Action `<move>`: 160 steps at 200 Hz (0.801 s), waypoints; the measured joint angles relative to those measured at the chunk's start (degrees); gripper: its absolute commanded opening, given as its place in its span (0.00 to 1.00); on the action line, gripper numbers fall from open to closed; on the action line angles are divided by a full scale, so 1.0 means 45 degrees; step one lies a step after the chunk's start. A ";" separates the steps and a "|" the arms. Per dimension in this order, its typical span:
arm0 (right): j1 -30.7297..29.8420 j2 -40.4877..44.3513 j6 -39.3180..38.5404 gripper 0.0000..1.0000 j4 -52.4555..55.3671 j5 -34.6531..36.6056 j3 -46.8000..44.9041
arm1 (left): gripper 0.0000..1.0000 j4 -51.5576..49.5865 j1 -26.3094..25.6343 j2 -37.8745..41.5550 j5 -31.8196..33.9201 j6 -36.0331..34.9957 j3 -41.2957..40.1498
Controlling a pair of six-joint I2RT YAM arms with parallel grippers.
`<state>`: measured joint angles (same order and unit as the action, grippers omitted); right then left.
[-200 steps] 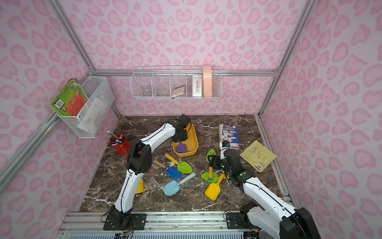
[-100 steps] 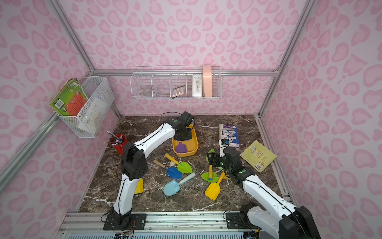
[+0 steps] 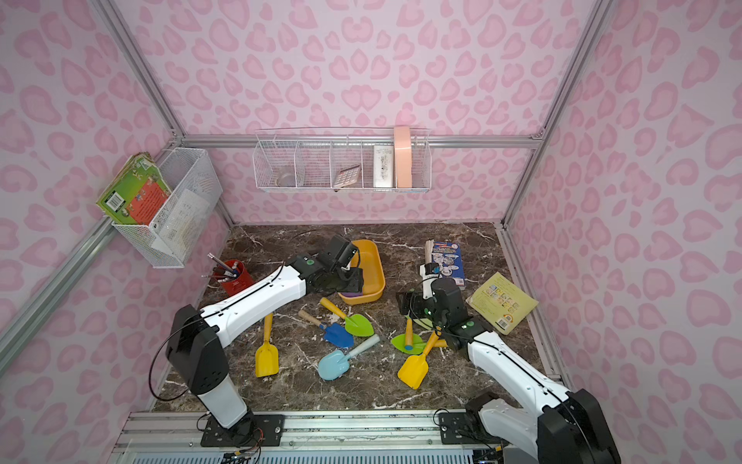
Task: Put the shovel into the storage box
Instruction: Place the shovel in the storage box, then pick up the shovel from the center of the board.
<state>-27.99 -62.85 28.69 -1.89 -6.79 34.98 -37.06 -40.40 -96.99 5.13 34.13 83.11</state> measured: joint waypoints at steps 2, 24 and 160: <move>0.0015 -0.0015 -0.0019 0.99 -0.0015 -0.0005 0.0015 | 0.70 0.0049 0.0000 0.0121 0.0000 -0.0005 -0.0146; 0.0316 -0.0228 0.0063 1.00 -0.0243 -0.0359 0.0053 | 0.94 0.0627 0.0000 0.1491 0.0039 -0.0117 -0.1792; -0.1462 -0.1889 -0.0034 0.84 -0.1413 -0.1282 0.0151 | 0.80 -0.2550 0.1069 0.5877 0.3196 0.3147 -0.5906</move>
<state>-34.57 -71.35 28.53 -8.25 -12.56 35.66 -48.53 -35.59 -70.54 19.51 48.29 56.53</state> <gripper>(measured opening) 0.850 0.782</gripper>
